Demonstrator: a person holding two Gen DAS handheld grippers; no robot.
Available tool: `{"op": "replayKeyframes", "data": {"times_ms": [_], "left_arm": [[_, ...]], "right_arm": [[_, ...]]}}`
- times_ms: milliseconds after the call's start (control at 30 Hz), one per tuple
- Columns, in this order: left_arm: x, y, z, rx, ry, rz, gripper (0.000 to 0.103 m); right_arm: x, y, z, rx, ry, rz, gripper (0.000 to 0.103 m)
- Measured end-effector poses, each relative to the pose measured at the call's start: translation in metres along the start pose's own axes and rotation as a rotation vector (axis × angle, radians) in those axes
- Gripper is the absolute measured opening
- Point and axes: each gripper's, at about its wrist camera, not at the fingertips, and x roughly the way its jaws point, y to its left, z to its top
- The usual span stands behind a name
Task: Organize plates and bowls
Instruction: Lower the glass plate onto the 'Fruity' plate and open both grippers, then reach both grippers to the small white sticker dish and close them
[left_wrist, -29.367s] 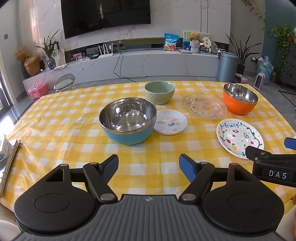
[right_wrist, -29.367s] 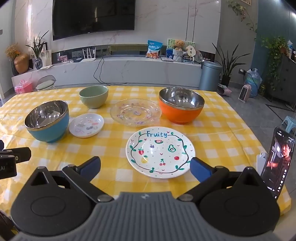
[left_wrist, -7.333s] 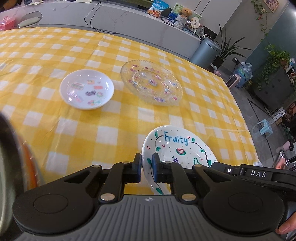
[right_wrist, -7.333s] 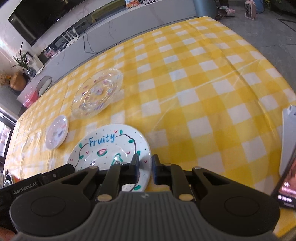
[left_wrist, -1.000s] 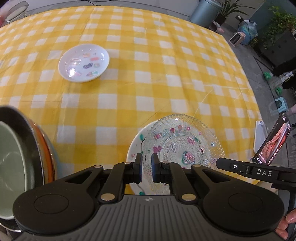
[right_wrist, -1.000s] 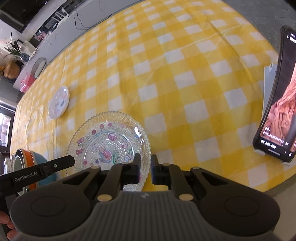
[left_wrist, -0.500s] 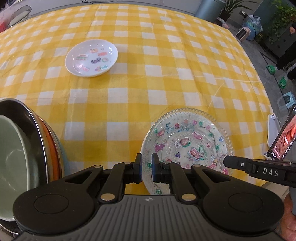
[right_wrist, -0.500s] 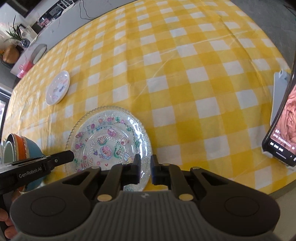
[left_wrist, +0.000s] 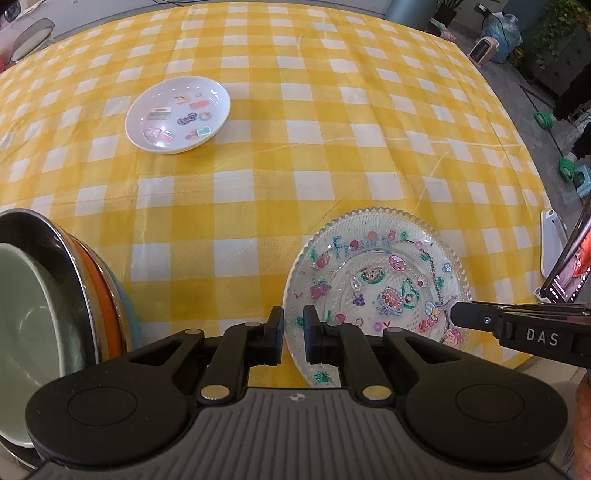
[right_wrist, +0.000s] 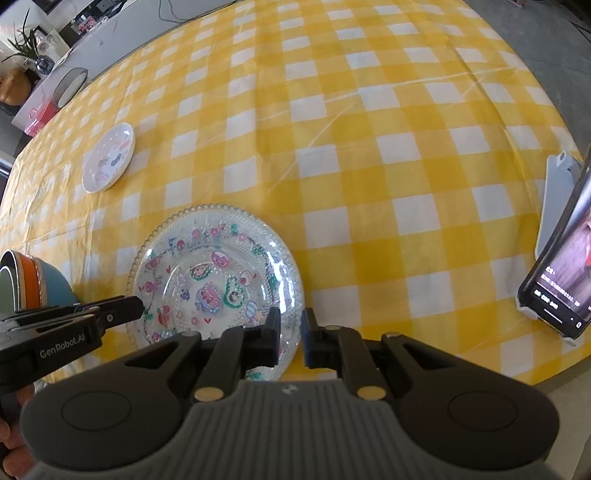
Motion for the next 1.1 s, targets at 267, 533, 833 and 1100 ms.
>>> {"op": "replayKeyframes", "data": {"times_ms": [267, 533, 833, 1100], "left_arm": [[-0.013, 0.002, 0.006, 0.017, -0.003, -0.024, 0.031], [-0.047, 0.005, 0.035, 0.106, -0.009, -0.047, 0.034], [-0.087, 0.040, 0.087, 0.167, -0.062, -0.018, 0.034], [-0.100, 0.100, 0.129, 0.114, -0.119, -0.002, 0.035]], "right_arm": [[-0.011, 0.015, 0.005, -0.050, -0.031, -0.038, 0.039], [-0.020, 0.047, 0.022, -0.123, -0.052, -0.048, 0.050], [-0.020, 0.097, 0.060, -0.203, -0.052, -0.070, 0.057], [-0.010, 0.128, 0.095, -0.184, -0.041, -0.031, 0.058]]}}
